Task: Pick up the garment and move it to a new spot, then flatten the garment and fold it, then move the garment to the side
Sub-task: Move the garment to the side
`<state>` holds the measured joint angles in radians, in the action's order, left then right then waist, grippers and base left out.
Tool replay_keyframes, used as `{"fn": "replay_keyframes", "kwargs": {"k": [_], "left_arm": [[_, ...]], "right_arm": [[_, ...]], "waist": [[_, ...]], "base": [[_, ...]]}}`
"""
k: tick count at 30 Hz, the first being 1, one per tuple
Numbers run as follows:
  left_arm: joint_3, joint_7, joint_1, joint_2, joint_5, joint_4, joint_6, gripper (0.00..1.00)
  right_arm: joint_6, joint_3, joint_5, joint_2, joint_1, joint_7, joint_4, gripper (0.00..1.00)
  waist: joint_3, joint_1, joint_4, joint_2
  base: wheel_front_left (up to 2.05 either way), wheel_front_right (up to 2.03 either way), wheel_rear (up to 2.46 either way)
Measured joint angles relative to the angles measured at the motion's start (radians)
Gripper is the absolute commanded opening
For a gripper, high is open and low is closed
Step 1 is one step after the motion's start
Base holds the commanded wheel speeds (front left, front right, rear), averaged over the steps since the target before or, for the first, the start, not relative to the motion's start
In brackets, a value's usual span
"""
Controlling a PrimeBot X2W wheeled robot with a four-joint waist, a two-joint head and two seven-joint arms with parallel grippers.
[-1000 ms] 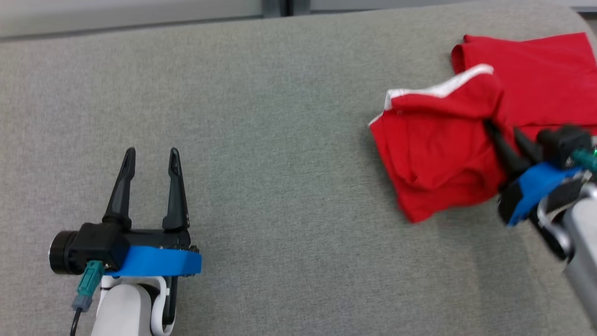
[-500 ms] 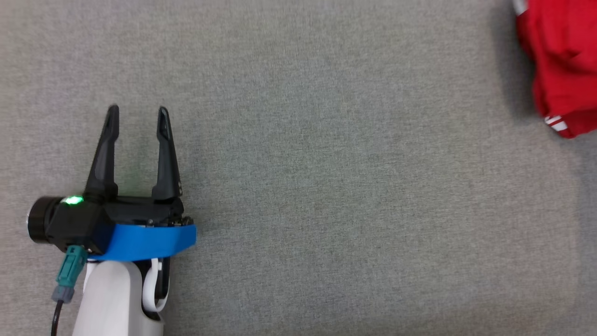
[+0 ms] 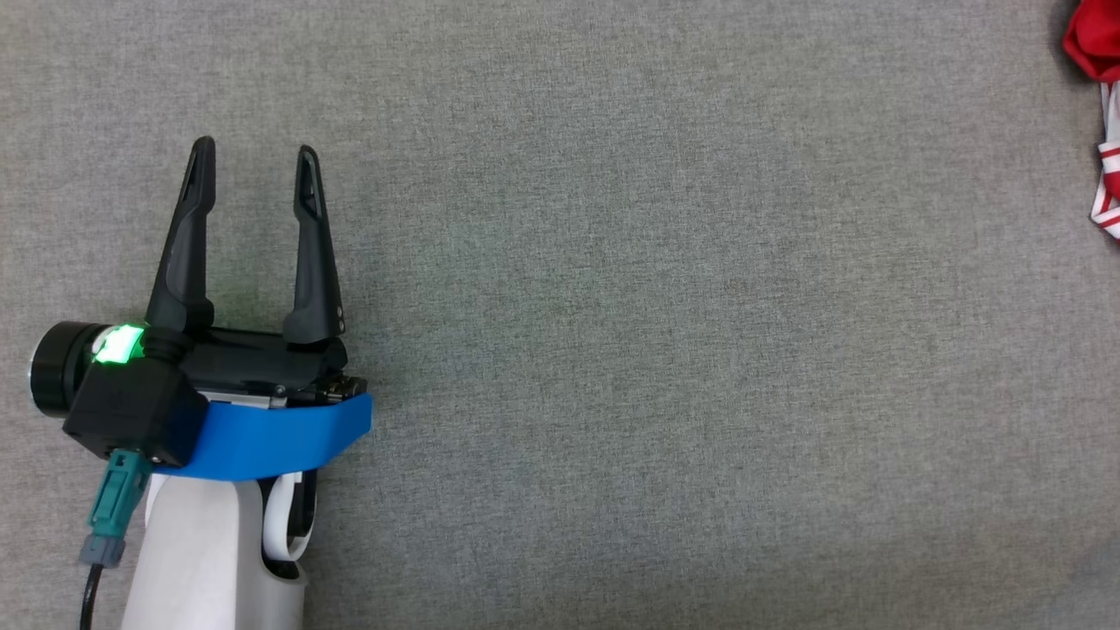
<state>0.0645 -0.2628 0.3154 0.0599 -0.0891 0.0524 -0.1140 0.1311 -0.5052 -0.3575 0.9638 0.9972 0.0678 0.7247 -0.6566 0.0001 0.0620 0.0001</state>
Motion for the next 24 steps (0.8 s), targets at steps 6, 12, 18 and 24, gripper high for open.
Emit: {"fn": "replay_keyframes", "kwargs": {"k": [6,12,18,24], "left_arm": [[-0.016,0.0,-0.005,0.001,0.0,0.007,0.003,1.0],[-0.024,0.0,-0.017,0.001,-0.008,-0.018,0.006,1.0],[-0.05,0.0,-0.063,0.0,-0.027,-0.052,0.008,1.0],[-0.064,0.0,-0.135,-0.004,-0.046,-0.085,0.009,1.0]], "right_arm": [[0.0,0.009,0.004,-0.035,0.035,-0.024,0.057,1.0],[0.0,0.072,0.03,-0.084,0.061,-0.076,0.115,1.0],[0.0,0.153,0.035,-0.166,0.053,-0.201,0.107,1.0],[0.0,0.168,0.031,-0.285,-0.025,-0.293,0.034,1.0]], "waist": [[-0.002,0.0,0.011,0.0],[0.037,0.0,0.017,0.0001],[0.135,-0.0003,0.005,-0.0003],[0.258,-0.0004,-0.01,-0.0003]], "base": [[0.0,0.0,0.0],[0.0,0.0,0.0],[0.0,0.0,0.0],[0.0,0.0,0.0]]}}
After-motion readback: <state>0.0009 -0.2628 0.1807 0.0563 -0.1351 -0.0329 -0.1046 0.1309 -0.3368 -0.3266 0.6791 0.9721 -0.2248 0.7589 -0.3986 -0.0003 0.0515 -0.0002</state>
